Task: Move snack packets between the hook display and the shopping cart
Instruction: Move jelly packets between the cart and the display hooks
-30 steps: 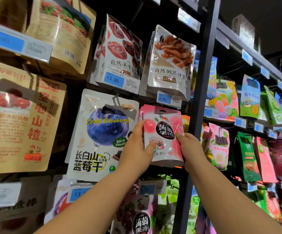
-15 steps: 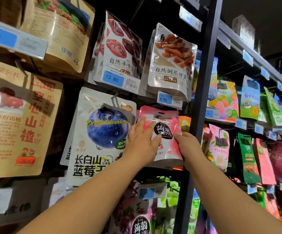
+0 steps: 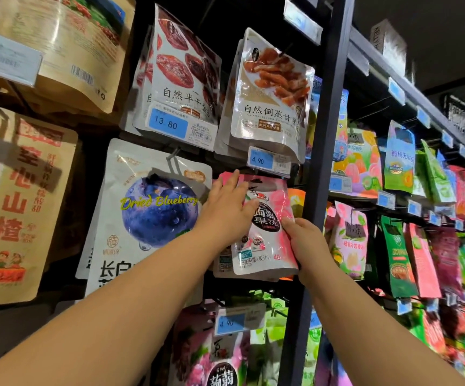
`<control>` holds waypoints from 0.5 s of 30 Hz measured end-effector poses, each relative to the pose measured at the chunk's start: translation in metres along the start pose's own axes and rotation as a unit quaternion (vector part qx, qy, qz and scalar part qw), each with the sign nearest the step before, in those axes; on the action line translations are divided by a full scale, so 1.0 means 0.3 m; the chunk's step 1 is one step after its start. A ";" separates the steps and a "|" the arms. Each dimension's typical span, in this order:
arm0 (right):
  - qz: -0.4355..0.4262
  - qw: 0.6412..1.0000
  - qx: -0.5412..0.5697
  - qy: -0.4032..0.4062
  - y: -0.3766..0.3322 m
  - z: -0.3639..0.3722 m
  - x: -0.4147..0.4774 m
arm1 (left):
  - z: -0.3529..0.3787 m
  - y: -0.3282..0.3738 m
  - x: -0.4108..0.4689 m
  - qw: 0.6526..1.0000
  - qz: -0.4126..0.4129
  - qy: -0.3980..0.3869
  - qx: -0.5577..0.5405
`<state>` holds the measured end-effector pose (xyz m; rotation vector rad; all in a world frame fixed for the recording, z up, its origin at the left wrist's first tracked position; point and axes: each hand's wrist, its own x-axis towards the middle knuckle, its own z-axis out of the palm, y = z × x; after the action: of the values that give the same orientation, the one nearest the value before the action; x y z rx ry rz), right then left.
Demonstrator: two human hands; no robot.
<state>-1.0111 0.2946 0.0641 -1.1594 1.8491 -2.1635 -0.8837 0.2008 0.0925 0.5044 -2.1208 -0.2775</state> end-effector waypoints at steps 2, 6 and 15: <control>0.010 1.000 0.003 -0.002 0.006 0.000 0.008 | 0.006 -0.003 0.006 1.000 -0.005 -0.007 0.009; 0.000 0.999 -0.033 0.011 0.027 0.020 0.040 | 0.021 -0.019 0.025 1.000 -0.012 -0.008 0.028; 0.016 0.987 -0.157 -0.029 0.079 0.090 0.101 | 0.065 -0.086 0.047 0.995 -0.032 -0.013 0.094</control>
<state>-1.0268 0.2507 0.0580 -1.2174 2.2221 -1.8462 -0.9005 0.1716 0.0823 0.6830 -2.1696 -0.1206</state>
